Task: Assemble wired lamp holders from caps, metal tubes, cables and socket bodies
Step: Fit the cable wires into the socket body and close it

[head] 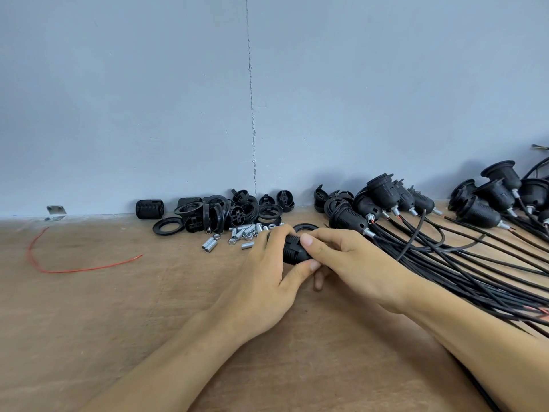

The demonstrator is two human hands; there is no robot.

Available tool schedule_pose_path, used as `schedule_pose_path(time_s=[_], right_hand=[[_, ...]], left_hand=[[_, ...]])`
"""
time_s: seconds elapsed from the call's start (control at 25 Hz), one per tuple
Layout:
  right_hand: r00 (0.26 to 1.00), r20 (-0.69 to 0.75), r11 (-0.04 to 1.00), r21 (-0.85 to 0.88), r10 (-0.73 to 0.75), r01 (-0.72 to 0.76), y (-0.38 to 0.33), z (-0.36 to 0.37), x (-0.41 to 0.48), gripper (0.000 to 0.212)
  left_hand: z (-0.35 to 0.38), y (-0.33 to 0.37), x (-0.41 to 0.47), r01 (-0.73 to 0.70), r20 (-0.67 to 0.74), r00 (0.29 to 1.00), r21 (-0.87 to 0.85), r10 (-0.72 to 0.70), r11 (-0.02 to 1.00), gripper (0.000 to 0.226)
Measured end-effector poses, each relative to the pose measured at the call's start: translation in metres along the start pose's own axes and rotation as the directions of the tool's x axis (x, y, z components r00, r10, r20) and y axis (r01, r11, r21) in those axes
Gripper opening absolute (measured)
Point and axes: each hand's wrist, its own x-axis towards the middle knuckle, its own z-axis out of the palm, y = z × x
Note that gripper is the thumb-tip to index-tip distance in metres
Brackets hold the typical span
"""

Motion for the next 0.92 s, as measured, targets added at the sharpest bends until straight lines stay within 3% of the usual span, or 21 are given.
schedule_pose_path(time_s=[0.2,0.44,0.64,0.76,0.92], right_hand=[[1.0,0.022,0.997,0.074,0.022,-0.023,0.0023,-0.0009,0.0017,0.032],[0.991,0.135,0.981,0.192,0.005,-0.031,-0.0026,-0.0093,0.0009,0.026],[0.992,0.125,0.983,0.177,0.019,-0.042,0.0037,-0.0096,0.0019,0.027],[0.99,0.14,0.99,0.138,0.023,-0.042,0.0046,-0.0078,0.0025,0.026],[0.993,0.105,0.985,0.156,0.06,-0.076,0.0066,-0.0022,0.0029,0.026]], left_hand=[[0.0007,-0.0017,0.0008,-0.012,-0.027,1.0,-0.035,0.011,0.999,0.036],[0.0003,0.0038,0.0006,-0.038,-0.094,0.995,-0.119,0.027,0.992,0.041],[-0.003,0.0065,0.0039,0.073,-0.135,0.987,-0.067,-0.082,0.995,0.078],[-0.0069,0.005,0.0062,0.056,-0.133,0.989,-0.096,-0.068,0.994,0.054],[-0.0044,0.0039,0.0058,0.096,-0.106,0.988,-0.123,-0.109,0.988,0.062]])
